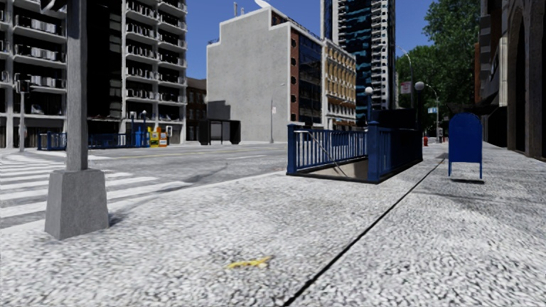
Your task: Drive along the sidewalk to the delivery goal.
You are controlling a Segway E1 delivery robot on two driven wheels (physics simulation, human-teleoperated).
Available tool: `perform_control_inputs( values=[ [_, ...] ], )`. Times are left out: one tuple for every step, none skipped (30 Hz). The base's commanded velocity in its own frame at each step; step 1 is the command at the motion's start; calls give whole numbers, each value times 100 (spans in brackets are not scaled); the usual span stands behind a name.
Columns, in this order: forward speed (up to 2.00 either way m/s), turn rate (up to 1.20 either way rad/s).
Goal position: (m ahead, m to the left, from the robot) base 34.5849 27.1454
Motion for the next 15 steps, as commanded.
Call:
perform_control_inputs(
  values=[
    [145,-4],
    [145,-4],
    [145,-2],
    [145,-2],
    [145,-1],
    [145,-1],
    [145,-1],
    [145,0],
    [145,0],
    [145,0],
    [145,0],
    [145,0],
    [145,0],
    [145,0],
    [145,0]
  ],
)
